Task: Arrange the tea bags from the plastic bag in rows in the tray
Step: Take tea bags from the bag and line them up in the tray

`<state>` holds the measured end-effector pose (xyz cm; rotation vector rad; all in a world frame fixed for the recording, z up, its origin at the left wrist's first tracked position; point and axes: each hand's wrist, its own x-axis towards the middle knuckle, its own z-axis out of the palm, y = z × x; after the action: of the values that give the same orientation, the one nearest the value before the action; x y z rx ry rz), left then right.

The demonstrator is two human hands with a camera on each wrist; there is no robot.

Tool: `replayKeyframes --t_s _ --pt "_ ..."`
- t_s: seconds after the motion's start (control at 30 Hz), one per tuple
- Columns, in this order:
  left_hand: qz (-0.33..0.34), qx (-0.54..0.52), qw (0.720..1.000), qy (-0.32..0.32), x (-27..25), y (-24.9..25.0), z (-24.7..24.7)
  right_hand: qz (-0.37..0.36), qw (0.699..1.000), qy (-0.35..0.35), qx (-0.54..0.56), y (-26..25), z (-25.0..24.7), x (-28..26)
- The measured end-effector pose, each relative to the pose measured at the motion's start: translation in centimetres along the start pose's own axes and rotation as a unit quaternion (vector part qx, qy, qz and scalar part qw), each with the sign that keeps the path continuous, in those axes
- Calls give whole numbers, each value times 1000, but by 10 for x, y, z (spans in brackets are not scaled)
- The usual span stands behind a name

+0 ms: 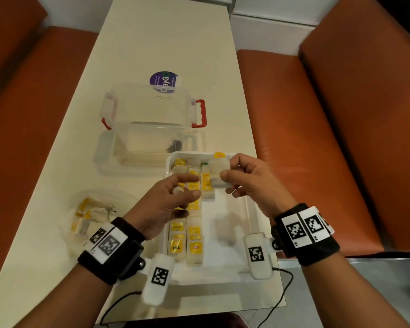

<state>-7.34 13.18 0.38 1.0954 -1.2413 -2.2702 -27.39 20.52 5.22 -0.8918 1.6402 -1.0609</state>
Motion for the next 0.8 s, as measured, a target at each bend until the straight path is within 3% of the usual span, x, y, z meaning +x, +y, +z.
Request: replayKeyframes --t_s 0.1,0.23,0.5,0.63,0.7,0.8 --pt "64 110 992 -24 16 7 6 -9 999 -36 -22 -9 -1 -3" --pt "74 244 966 -40 29 6 20 -13 999 -50 -12 -13 -5 -3" --pt "46 211 976 -34 23 -2 9 1 1000 11 14 4 -17 2" --pt "76 176 981 -19 19 0 -2 -1 987 77 -139 26 -21 12" --pt "70 127 989 -31 18 2 -4 10 971 64 -231 36 -17 14" --pt "55 78 994 -56 18 3 -4 32 982 31 -184 43 -3 14"
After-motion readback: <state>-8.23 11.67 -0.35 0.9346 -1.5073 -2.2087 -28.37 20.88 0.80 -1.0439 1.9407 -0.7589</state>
